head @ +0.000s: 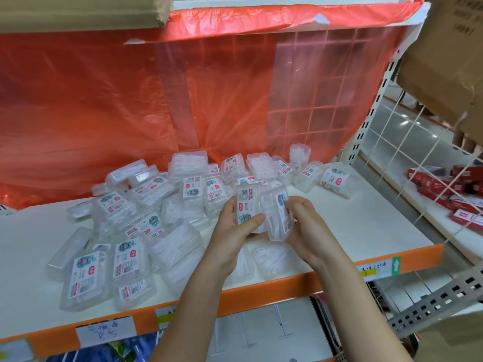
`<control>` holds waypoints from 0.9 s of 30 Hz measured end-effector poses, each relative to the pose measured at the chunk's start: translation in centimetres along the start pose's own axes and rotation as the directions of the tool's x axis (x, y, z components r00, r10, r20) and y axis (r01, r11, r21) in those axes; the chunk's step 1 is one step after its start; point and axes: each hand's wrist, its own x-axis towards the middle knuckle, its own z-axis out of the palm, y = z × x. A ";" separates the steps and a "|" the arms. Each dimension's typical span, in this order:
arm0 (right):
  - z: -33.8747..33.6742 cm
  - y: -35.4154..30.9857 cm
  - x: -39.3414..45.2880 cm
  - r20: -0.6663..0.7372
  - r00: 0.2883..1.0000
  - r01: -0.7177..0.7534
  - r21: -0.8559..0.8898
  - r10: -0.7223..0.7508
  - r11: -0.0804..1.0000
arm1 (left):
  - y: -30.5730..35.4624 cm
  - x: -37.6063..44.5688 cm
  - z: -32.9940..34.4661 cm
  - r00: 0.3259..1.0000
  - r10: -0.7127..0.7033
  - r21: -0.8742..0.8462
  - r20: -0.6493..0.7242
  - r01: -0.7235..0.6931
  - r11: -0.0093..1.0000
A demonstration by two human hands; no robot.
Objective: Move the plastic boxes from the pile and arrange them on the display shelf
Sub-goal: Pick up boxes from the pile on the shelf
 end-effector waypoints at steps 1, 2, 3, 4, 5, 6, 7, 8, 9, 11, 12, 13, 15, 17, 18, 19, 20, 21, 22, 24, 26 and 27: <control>0.0 0.0 0.0 0.008 1.000 0.009 -0.013 -0.009 1.000 | 0.1 0.0 0.0 1.000 0.000 0.001 -0.004 0.000 1.000; 0.0 -0.1 -0.1 0.012 1.000 0.019 -0.029 -0.019 0.999 | 0.0 0.1 -0.1 1.000 0.004 0.007 -0.022 -0.003 1.000; 0.0 -0.1 -0.1 0.013 1.000 0.028 -0.045 -0.028 0.999 | 0.0 0.1 -0.2 0.999 0.010 0.013 -0.047 -0.009 1.000; -0.1 -0.1 -0.1 0.017 0.999 0.032 -0.056 -0.031 0.998 | 0.0 0.2 -0.3 0.997 0.016 0.018 -0.076 -0.015 1.000; -0.1 -0.1 -0.2 0.027 0.999 0.029 -0.049 -0.028 0.998 | 0.0 0.2 -0.4 0.995 0.022 0.023 -0.095 -0.020 1.000; -0.2 -0.1 -0.2 0.048 0.999 0.024 -0.031 -0.022 0.999 | 0.0 0.2 -0.5 0.995 0.026 0.028 -0.100 -0.023 0.999; -0.2 -0.2 -0.3 0.076 0.997 0.017 -0.006 -0.016 1.000 | 0.1 0.1 -0.6 0.995 0.027 0.030 -0.095 -0.024 0.999; -0.4 -0.1 -0.3 0.113 0.994 0.013 0.015 -0.015 1.000 | 0.1 0.0 -0.7 0.996 0.025 0.031 -0.087 -0.023 0.999; -0.4 -0.2 -0.5 0.157 0.987 0.010 0.037 -0.016 0.999 | 0.2 -0.1 -0.7 0.997 0.025 0.033 -0.076 -0.022 0.999; -0.5 -0.4 -0.8 0.267 0.964 0.007 0.053 -0.021 0.999 | 0.3 -0.3 -0.8 0.998 0.024 0.046 -0.053 -0.021 0.999; -0.7 -0.5 -0.9 0.314 0.949 0.014 0.032 -0.023 0.999 | 0.3 -0.3 -0.9 0.999 0.022 0.059 -0.042 -0.019 0.998; -0.7 -0.5 -1.0 0.350 0.936 0.024 0.002 -0.023 1.000 | 0.2 -0.4 -1.0 0.999 0.023 0.079 -0.030 -0.021 0.997; -0.9 -0.6 -1.2 0.373 0.927 0.063 -0.075 -0.031 0.995 | 0.2 -0.6 -1.3 0.999 0.039 0.136 -0.017 -0.037 0.990; -1.3 -0.7 -1.2 0.313 0.948 0.125 -0.175 -0.066 0.977 | 0.5 -0.7 -1.8 0.997 0.072 0.192 -0.014 -0.068 0.979; -1.5 -0.9 -1.2 0.270 0.959 0.148 -0.221 -0.085 0.964 | 0.6 -0.7 -2.1 0.996 0.087 0.208 -0.013 -0.083 0.975; -1.6 -1.2 -1.2 0.236 0.966 0.164 -0.254 -0.103 0.953 | 0.9 -0.8 -2.5 0.995 0.100 0.212 -0.008 -0.096 0.972; -1.9 -1.5 -1.2 0.218 0.968 0.184 -0.276 -0.125 0.943 | 1.1 -0.8 -2.9 0.994 0.111 0.210 -0.006 -0.107 0.972; -2.0 -1.8 -1.2 0.209 0.967 0.207 -0.291 -0.149 0.934 | 1.4 -0.9 -3.2 0.993 0.120 0.204 -0.002 -0.117 0.972; -2.0 -2.0 -1.2 0.208 0.963 0.232 -0.300 -0.174 0.925 | 1.8 -1.1 -3.6 0.992 0.128 0.200 -0.003 -0.125 0.972; -1.9 -2.5 -1.2 0.225 0.950 0.281 -0.314 -0.217 0.907 | 2.5 -1.6 -4.4 0.990 0.144 0.217 0.000 -0.141 0.966; -1.5 -2.7 -1.1 0.267 0.933 0.326 -0.354 -0.240 0.876 | 3.4 -2.3 -5.3 0.988 0.151 0.254 0.016 -0.150 0.955; -1.2 -2.7 -1.0 0.297 0.924 0.347 -0.381 -0.242 0.857 | 3.7 -2.7 -6.0 0.988 0.152 0.276 0.026 -0.154 0.949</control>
